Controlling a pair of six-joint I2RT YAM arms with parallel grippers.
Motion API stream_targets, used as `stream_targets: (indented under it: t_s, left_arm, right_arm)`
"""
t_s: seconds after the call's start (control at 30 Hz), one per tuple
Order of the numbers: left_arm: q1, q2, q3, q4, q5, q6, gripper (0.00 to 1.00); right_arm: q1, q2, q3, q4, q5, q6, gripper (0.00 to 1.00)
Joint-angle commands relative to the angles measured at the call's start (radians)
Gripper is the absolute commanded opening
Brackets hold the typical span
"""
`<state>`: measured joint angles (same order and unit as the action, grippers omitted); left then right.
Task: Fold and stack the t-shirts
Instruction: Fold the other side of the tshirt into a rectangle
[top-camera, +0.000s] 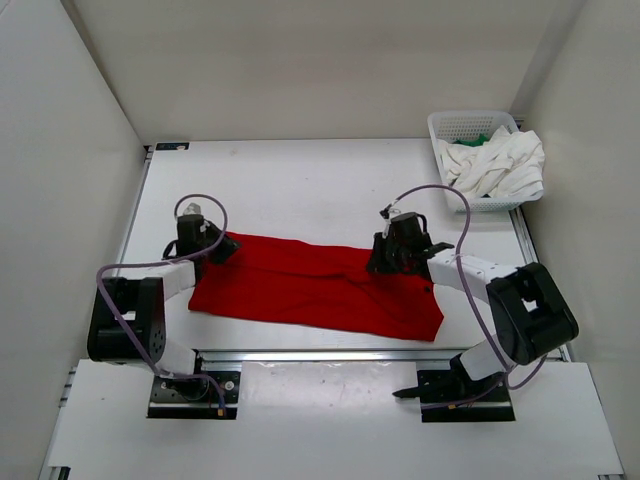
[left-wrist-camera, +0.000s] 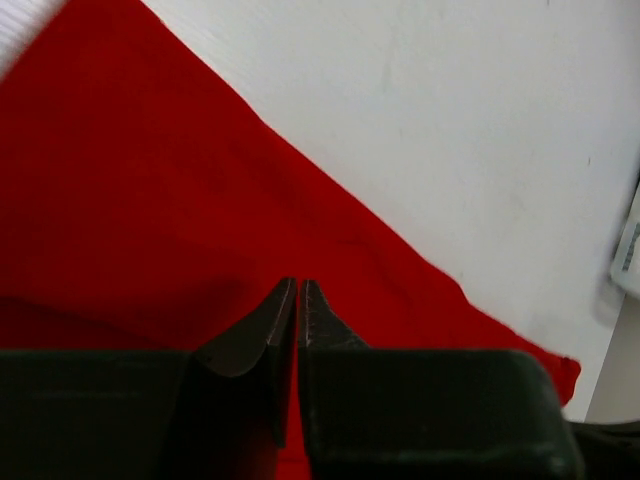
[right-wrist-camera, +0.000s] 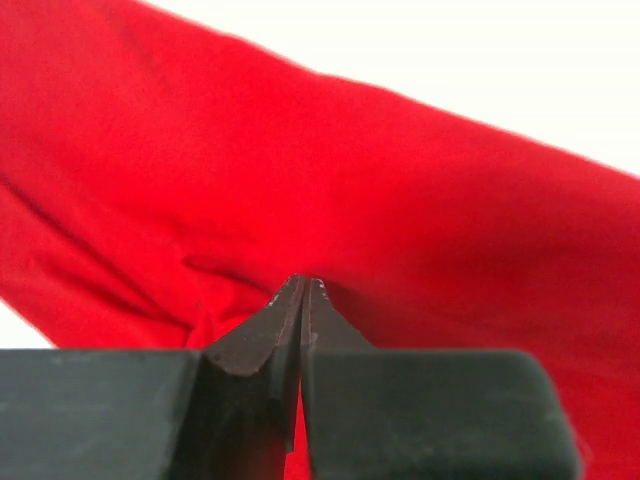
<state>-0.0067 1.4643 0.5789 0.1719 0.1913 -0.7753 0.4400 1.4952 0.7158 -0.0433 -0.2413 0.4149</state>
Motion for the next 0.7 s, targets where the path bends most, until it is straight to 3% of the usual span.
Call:
stream_targets:
  t_s: [0.0,0.17,0.23,0.33,0.4,0.47,0.53,0.67]
  left_arm:
    - [-0.082,-0.054,-0.014,0.061,0.007,-0.002,0.16]
    - [-0.119,-0.096,-0.031,0.075,0.014,0.002,0.17]
    - [-0.116,-0.114,-0.034,0.074,0.026,0.008,0.17]
    - [-0.11,-0.148,-0.048,0.072,0.04,-0.001,0.18]
    - [-0.119,-0.174,-0.048,0.078,0.043,-0.004,0.18]
    - [-0.136,-0.185,-0.044,0.072,0.037,-0.002,0.18]
    - [-0.15,-0.202,-0.048,0.069,0.033,0.001,0.18]
    - [-0.205,-0.222,-0.057,0.048,0.007,0.028,0.19]
  right_arm:
    - [0.054,-0.033,0.013,0.007,-0.021,-0.015,0.01]
    - [0.15,-0.124,-0.061,-0.046,-0.027,0.016,0.0]
    - [0.173,-0.139,-0.065,-0.073,-0.094,0.028,0.0]
    - [0.276,-0.15,-0.006,-0.194,-0.083,-0.007,0.0]
    - [0.266,-0.186,0.065,-0.292,-0.01,-0.033,0.0]
    - [0.212,-0.242,0.063,-0.284,-0.02,-0.019,0.04]
    - [0.166,-0.276,0.057,-0.259,0.014,-0.014,0.15]
    - [0.155,-0.222,0.062,-0.277,0.092,-0.077,0.22]
